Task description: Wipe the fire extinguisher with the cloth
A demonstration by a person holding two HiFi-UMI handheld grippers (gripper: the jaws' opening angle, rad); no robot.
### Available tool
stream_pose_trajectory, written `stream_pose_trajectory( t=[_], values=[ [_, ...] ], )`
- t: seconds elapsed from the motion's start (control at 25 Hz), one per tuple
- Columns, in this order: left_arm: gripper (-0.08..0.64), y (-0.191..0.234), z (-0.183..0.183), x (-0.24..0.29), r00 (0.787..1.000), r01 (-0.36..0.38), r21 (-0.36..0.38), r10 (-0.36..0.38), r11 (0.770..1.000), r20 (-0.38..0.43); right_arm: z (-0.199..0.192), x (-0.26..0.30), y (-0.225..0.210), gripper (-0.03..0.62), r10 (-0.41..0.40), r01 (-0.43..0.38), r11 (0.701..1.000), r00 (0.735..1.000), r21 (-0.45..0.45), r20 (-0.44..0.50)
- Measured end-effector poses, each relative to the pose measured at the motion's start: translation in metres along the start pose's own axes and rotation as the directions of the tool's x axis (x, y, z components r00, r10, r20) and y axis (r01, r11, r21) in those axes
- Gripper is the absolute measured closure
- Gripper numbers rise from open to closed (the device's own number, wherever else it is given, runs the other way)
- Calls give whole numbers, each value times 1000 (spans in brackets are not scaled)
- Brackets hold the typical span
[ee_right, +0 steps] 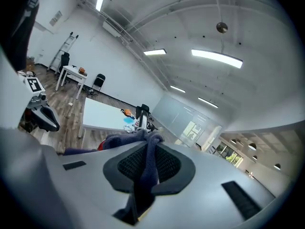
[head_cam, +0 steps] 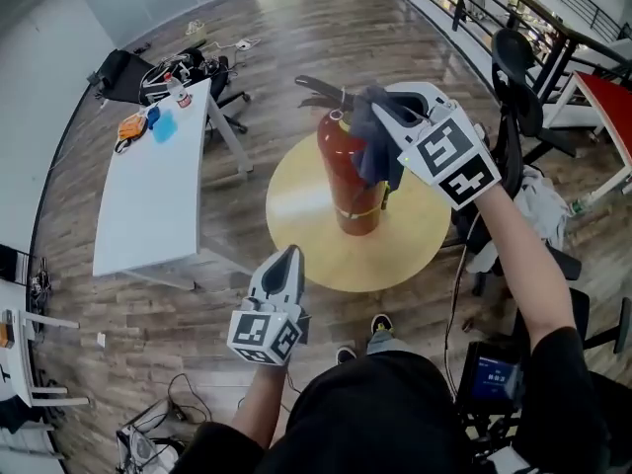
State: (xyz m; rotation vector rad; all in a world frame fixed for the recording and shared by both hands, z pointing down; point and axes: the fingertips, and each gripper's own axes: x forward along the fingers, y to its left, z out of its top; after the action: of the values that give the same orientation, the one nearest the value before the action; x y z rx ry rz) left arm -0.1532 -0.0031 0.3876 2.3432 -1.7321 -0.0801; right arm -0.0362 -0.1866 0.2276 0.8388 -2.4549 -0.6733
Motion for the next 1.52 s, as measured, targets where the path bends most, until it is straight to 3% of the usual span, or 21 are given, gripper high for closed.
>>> stream_pose_trajectory(
  t=[0.12,0.24,0.44,0.64,0.8,0.92,1.04,1.28,1.52],
  values=[
    [535,-16,-1,0,999,42,0,-42,999,0,-30,-27,9,551,-48,50,998,997,25,-53],
    [535,-30,0,-7,997,77,1,-77,997,3,-65,-49,39,551,-25,38,992,994,118,-110],
    [535,-51,1,-24,992,125,7,-125,992,3,-85,-113,111,551,-20,32,964,999,264,-49],
    [535,-71,-2,-49,986,166,6,-166,986,8,-84,-168,180,551,-89,72,899,996,433,18],
    [535,-86,-12,-64,981,194,7,-194,981,9,-80,-180,232,551,-116,73,847,992,527,50],
    [535,-93,-20,-71,979,206,-2,-206,979,1,-79,-176,250,551,-99,59,837,994,544,44],
    [535,-93,-22,-81,979,204,1,-204,979,-2,-71,-171,254,551,-84,44,848,995,528,52],
    [535,-87,-17,-85,980,197,6,-198,980,6,-63,-164,245,551,-102,59,862,993,503,58],
    [535,-86,-18,-79,979,201,4,-201,980,8,-68,-158,237,551,-123,81,858,991,508,49]
  ],
)
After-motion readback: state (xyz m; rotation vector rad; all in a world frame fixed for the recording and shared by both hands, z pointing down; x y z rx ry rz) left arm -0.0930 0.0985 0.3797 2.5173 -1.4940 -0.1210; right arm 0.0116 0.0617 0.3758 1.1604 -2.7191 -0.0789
